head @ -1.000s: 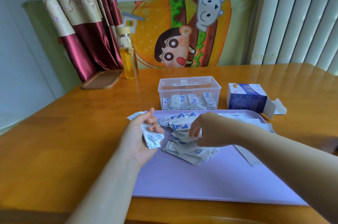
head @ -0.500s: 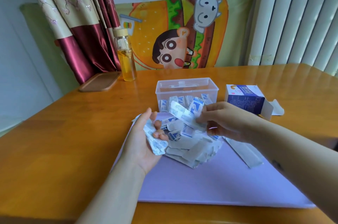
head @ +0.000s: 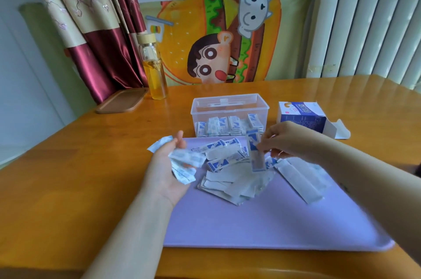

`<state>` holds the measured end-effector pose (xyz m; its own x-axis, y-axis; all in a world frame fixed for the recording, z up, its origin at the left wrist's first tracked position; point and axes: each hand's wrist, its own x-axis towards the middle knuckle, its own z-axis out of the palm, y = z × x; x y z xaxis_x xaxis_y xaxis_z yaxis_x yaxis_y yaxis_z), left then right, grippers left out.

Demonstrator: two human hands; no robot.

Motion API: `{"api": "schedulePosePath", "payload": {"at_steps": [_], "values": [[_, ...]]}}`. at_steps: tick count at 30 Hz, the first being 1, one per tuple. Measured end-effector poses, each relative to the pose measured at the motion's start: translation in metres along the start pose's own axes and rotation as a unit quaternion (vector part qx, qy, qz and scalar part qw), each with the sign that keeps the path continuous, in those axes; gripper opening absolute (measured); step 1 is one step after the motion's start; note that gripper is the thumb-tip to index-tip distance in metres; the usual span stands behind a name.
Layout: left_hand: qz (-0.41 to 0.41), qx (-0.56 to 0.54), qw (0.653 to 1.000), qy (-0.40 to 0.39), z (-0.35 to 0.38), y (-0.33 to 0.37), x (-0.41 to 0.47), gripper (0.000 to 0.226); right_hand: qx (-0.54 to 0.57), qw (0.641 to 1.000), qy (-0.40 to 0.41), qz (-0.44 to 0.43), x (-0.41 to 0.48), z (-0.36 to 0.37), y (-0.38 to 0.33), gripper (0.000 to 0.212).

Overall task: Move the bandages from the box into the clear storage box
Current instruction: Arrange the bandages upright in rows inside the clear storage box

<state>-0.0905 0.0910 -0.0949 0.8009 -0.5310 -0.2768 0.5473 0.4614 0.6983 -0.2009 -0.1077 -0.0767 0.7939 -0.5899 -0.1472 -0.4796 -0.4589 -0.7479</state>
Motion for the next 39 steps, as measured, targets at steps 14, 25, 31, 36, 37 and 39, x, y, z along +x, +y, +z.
{"api": "schedulePosePath", "payload": {"at_steps": [14, 25, 31, 36, 37, 39], "values": [[-0.047, -0.048, 0.998, -0.02, -0.013, 0.004, 0.014, 0.043, -0.363, 0.895, -0.112, -0.235, -0.003, 0.06, -0.043, 0.025], [-0.04, -0.072, 0.997, 0.005, -0.019, -0.001, 0.008, 0.021, -0.08, 0.975, 0.023, -0.206, 0.0, 0.048, -0.033, 0.014], [-0.084, -0.061, 0.991, -0.079, -0.009, -0.008, 0.005, 0.04, 0.238, 0.961, -0.074, -0.124, -0.013, 0.052, -0.048, 0.011], [-0.099, 0.002, 0.987, -0.129, 0.004, -0.014, -0.007, 0.04, 0.101, 0.974, 0.048, -0.199, -0.021, 0.079, -0.049, 0.014], [-0.096, -0.006, 0.988, -0.121, 0.005, -0.015, -0.009, 0.03, 0.081, 0.969, 0.074, -0.221, -0.022, 0.077, -0.047, 0.017], [-0.112, -0.034, 0.988, -0.099, 0.004, -0.016, -0.007, 0.016, 0.039, 0.96, 0.043, -0.274, -0.028, 0.065, -0.045, 0.035]]}}
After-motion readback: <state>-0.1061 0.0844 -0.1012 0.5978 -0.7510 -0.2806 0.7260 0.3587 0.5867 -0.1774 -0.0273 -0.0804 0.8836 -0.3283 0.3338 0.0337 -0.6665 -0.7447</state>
